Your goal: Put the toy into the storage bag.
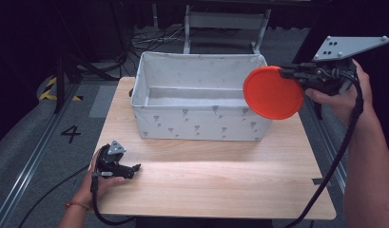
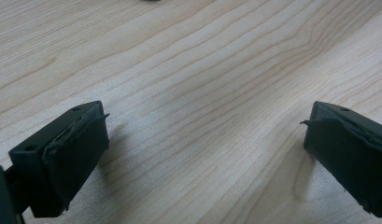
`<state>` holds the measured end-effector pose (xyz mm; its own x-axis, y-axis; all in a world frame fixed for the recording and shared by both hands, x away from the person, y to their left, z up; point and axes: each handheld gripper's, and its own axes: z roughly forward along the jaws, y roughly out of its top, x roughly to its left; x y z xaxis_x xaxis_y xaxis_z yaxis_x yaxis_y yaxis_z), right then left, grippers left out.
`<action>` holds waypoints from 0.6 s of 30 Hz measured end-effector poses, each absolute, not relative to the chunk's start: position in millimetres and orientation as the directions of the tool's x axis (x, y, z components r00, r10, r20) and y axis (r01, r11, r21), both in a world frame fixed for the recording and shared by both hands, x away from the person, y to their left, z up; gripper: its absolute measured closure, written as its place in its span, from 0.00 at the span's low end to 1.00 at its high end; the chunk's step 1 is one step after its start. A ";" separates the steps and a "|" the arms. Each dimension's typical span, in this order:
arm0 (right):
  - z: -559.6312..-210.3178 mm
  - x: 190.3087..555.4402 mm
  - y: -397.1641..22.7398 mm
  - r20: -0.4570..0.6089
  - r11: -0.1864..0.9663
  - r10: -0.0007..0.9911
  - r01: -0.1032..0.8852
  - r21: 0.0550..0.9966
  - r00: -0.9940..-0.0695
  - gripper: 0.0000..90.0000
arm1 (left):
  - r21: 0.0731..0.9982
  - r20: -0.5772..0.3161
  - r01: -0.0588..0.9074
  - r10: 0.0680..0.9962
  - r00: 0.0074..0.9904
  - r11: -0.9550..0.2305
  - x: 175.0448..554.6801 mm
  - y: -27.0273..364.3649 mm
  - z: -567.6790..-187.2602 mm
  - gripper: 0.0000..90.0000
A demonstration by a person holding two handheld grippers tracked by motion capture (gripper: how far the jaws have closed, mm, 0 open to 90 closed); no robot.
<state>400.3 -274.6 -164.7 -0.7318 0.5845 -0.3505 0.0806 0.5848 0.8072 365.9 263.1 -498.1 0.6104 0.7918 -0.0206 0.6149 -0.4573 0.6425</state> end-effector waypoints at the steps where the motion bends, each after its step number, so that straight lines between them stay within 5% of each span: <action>1: -164.2 403.6 -273.5 -0.350 0.585 0.587 0.084 0.807 -0.730 0.92 | 0.643 -0.021 0.615 0.792 0.610 -0.457 365.9 263.1 -498.1 0.00; 18: -174.8 456.2 -256.9 -0.333 0.584 0.589 0.102 0.805 -0.737 0.92 | 0.644 -0.020 0.613 0.791 0.611 -0.457 366.0 262.9 -498.2 0.00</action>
